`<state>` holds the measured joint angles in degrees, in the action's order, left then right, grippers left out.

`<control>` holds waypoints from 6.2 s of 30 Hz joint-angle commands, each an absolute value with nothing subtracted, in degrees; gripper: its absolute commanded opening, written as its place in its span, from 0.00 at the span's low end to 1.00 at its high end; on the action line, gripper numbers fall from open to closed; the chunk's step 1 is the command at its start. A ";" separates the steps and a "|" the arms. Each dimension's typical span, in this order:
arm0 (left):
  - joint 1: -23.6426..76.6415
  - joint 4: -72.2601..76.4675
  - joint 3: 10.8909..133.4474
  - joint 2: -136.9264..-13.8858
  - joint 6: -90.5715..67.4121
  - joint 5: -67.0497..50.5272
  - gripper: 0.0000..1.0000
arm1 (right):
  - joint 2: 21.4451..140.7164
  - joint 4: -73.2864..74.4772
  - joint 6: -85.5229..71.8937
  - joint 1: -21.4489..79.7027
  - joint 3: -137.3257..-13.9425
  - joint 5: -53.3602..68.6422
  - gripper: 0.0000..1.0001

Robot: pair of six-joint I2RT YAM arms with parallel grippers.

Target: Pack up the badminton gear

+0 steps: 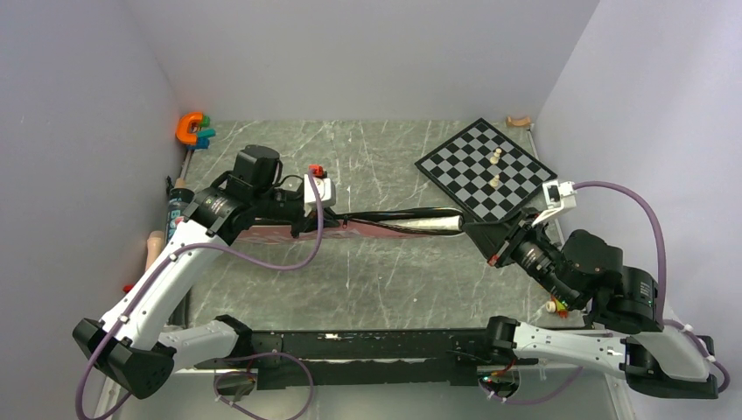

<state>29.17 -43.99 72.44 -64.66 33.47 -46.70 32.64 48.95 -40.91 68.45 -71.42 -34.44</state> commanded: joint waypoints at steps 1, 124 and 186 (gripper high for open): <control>28.83 -41.47 75.28 -63.55 33.97 -49.22 0.00 | 33.05 49.62 -43.28 68.54 -70.81 -35.75 0.00; 31.65 -47.02 78.07 -61.12 38.45 -52.34 0.00 | 49.40 81.78 -54.99 61.46 -80.72 -51.15 0.38; 31.60 -53.82 91.37 -83.97 21.16 -45.07 0.11 | 63.57 -27.23 -54.40 37.78 -39.25 16.80 0.61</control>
<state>32.42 -56.45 90.98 -88.68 21.54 -39.07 62.61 -16.75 -53.30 37.34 -40.25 19.86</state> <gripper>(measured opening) 0.132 0.622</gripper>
